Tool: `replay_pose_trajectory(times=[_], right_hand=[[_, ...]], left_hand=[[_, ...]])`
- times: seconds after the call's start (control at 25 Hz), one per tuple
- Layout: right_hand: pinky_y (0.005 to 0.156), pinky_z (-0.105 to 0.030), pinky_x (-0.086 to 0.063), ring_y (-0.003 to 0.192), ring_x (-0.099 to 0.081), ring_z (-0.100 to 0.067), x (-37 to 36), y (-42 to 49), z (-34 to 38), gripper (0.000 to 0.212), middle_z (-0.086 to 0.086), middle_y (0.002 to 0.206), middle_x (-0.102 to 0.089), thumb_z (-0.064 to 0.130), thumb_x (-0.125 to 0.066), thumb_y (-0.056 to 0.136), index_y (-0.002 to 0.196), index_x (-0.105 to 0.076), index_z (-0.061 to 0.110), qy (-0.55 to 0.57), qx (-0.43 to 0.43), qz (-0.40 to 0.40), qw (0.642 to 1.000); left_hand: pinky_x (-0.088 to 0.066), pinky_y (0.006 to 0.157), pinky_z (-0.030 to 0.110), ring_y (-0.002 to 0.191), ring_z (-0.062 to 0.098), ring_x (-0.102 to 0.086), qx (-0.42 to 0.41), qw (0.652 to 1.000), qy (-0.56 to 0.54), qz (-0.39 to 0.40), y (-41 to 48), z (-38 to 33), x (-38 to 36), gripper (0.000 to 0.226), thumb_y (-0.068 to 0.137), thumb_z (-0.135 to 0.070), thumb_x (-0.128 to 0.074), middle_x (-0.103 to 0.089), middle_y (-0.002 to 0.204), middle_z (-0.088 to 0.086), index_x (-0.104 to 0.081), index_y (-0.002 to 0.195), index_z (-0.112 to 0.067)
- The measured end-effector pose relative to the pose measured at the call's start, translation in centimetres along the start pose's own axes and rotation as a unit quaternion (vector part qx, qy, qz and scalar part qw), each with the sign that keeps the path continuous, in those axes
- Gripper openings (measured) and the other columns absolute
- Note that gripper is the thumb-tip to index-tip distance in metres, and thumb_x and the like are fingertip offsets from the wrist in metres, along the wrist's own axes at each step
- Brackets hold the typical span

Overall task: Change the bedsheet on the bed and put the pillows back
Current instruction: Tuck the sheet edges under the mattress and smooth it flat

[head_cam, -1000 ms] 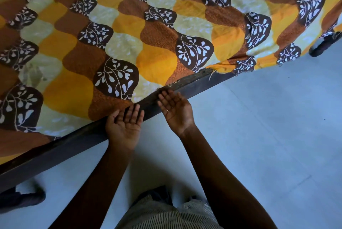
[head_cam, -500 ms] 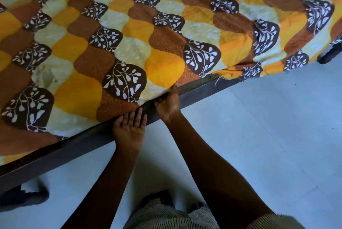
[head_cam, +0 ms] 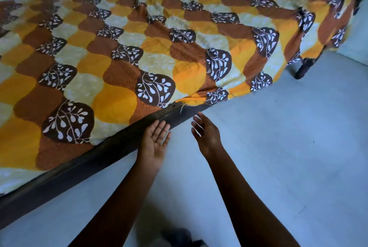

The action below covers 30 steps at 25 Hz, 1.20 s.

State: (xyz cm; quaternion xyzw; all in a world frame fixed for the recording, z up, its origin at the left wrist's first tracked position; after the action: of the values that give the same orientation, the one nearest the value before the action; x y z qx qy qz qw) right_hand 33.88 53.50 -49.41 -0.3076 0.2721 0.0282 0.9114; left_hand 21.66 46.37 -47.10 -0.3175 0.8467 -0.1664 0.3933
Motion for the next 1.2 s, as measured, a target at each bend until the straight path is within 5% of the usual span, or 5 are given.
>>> replay_pose_trajectory(times=[0.2,0.36,0.52,0.96,1.2], right_hand=[[0.073,-0.025,-0.052,0.082,-0.06,-0.013,0.8,6.4,3.1,0.018,-0.008,0.094,-0.062,0.031,-0.06,0.089,0.088,-0.061,0.013,0.046,-0.011,-0.047,0.998],[0.076,-0.028,-0.047,0.089,-0.055,-0.015,-0.4,9.5,4.9,0.039,-0.001,0.087,-0.059,0.049,-0.066,0.079,0.096,-0.058,0.014,0.013,-0.025,-0.094,0.995],[0.059,-0.023,-0.039,0.071,-0.053,-0.011,0.0,10.7,6.3,0.022,-0.001,0.074,-0.055,0.03,-0.063,0.087,0.075,-0.053,0.015,0.027,-0.008,-0.175,0.984],[0.043,-0.014,-0.03,0.051,-0.041,-0.004,3.9,10.6,8.1,0.011,0.003,0.066,-0.05,0.027,-0.064,0.087,0.085,-0.057,0.018,-0.008,0.002,-0.095,0.995],[0.049,-0.018,-0.029,0.05,-0.039,-0.008,5.2,12.9,9.1,0.029,-0.001,0.061,-0.051,0.021,-0.071,0.081,0.07,-0.045,0.017,-0.039,0.004,-0.114,0.993]], left_hand=[[-0.047,0.089,0.031,0.101,0.02,-0.061,0.058,0.997,-0.004,0.054,4.3,1.7,-7.2,0.029,0.098,-0.018,-0.039,-0.058,0.125,0.011,-0.055,0.119,-0.003],[-0.046,0.094,0.034,0.104,0.022,-0.057,0.113,0.993,0.004,0.044,7.3,2.7,-8.3,0.023,0.097,-0.022,-0.042,-0.055,0.128,0.014,-0.057,0.092,-0.005],[-0.046,0.088,0.037,0.112,0.023,-0.052,0.215,0.971,0.077,0.076,9.5,4.9,-7.0,0.039,0.092,-0.035,-0.052,-0.049,0.133,0.009,-0.05,0.123,-0.01],[-0.041,0.087,0.035,0.116,0.02,-0.055,0.161,0.98,0.108,-0.035,12.4,9.3,-11.5,0.057,0.087,-0.031,-0.062,-0.05,0.134,0.002,-0.035,0.135,-0.016],[-0.036,0.051,0.023,0.049,0.006,-0.046,0.077,0.951,0.279,-0.107,8.2,7.0,-9.8,0.025,0.084,-0.036,-0.065,-0.049,0.069,-0.002,-0.054,0.076,-0.015]])
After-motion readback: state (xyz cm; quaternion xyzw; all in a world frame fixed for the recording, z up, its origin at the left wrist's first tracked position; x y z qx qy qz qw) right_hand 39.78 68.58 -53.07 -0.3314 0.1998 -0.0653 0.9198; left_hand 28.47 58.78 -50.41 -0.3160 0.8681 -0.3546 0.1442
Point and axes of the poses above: each hand's wrist, its own y-axis towards the middle knuckle, its own x-axis out of the back of the hand, z = x × y, the point moved 2 cm from there along y, towards the middle knuckle
